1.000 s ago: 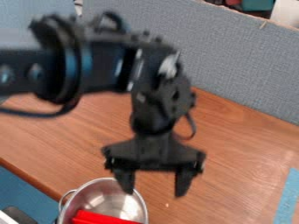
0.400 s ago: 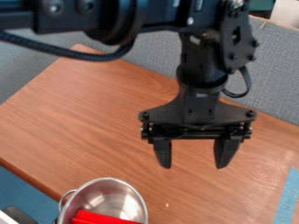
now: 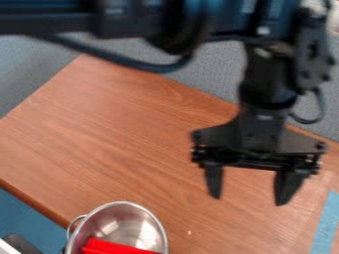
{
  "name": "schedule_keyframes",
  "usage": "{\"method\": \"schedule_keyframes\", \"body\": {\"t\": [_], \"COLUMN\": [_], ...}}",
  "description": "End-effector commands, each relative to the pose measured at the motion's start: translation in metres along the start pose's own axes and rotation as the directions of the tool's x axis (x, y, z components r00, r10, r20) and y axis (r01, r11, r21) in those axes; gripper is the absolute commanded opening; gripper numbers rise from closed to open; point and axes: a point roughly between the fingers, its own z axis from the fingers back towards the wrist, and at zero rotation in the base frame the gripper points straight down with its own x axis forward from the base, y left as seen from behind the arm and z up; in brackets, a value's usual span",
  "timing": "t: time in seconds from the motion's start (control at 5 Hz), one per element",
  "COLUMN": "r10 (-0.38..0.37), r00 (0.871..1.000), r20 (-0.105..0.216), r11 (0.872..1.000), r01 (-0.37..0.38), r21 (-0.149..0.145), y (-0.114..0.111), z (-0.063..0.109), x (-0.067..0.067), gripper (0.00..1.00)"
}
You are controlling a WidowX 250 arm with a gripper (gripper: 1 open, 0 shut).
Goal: Put the red object in the metal pot
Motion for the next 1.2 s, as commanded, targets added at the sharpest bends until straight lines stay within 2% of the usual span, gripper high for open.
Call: {"method": "schedule_keyframes", "body": {"t": [0.0, 0.2, 0.4, 0.6, 0.8, 1.0], "r10": [-0.060, -0.289, -0.431, -0.432, -0.364, -0.392], "r00": [0.998, 0.957, 0.902, 0.901, 0.931, 0.920], "r20": [0.028, 0.029, 0.040, 0.047, 0.028, 0.013], "r11": [0.998, 0.957, 0.902, 0.902, 0.931, 0.920], "r01": [0.061, 0.289, 0.430, 0.432, 0.363, 0.392], "r21": [-0.013, 0.014, 0.028, 0.020, 0.021, 0.014], "y": [-0.022, 0.014, 0.059, 0.088, 0.124, 0.124], "z": [0.014, 0.005, 0.001, 0.000, -0.007, -0.016], "x": [0.010, -0.013, -0.018, -0.006, 0.009, 0.031], "gripper": [1.00, 1.00, 0.00, 1.00, 0.00, 0.00]}}
